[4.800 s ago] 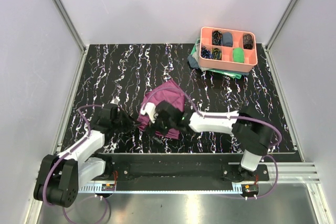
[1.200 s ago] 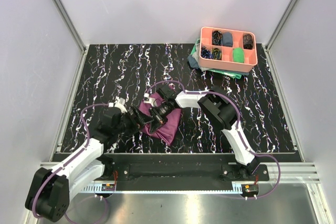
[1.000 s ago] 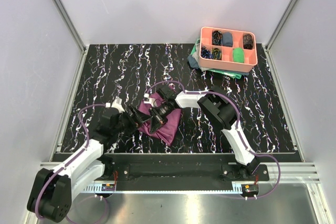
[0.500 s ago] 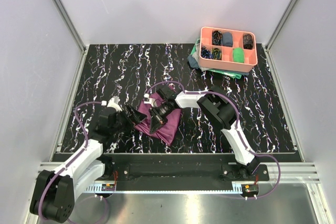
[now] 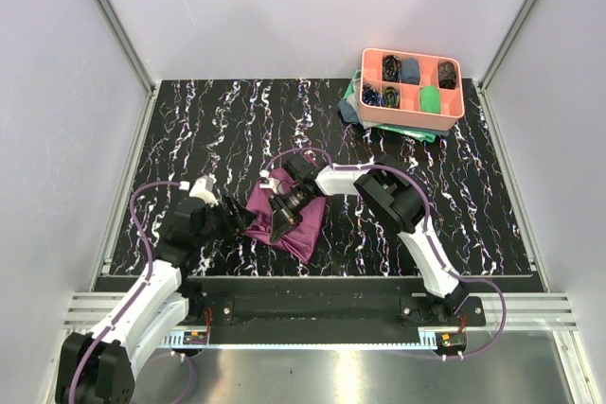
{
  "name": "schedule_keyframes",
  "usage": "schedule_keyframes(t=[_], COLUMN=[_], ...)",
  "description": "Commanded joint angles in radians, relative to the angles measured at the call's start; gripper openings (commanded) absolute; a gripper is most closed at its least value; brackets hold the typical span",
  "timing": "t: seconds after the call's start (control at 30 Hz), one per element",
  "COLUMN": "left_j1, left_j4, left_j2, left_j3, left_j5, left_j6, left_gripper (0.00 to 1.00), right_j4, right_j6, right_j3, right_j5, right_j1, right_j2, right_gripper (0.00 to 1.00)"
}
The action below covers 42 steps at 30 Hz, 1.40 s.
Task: Fold the napkin, place the utensils inside, and roll it up
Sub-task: Roll the napkin with the utensil
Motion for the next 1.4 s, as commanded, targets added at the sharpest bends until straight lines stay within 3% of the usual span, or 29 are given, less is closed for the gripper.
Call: schedule_keyframes(t=[0.0,0.4,0.8,1.37], left_j1=[0.005,0.005,0.003,0.005], left_j4=[-0.011,-0.080,-0.004,0.042], left_j2=[-0.055,-0.094,0.125,0.264], left_j3=[-0.032,-0.052,0.028,0.094], left_j5=[-0.015,-0.038,-0.072,-0.052], left_j6=[0.008,-0.017,0.026,0.078], left_gripper=[0.74,0.69,0.68,0.64], right_j4=[-0.003,-0.001,-0.003,-0.003], right_j6=[0.003,0.001,0.004,0.004], right_j3=[0.029,0.029,0.030,0.049], right_j5=[0.003,0.000,-0.009,-0.044], right_j1=[-0.006,-0.006,-0.006,-0.006], right_j2=[0.028,0.023,0.034,0.060], right_gripper=[0.00,0.00,0.00,0.00])
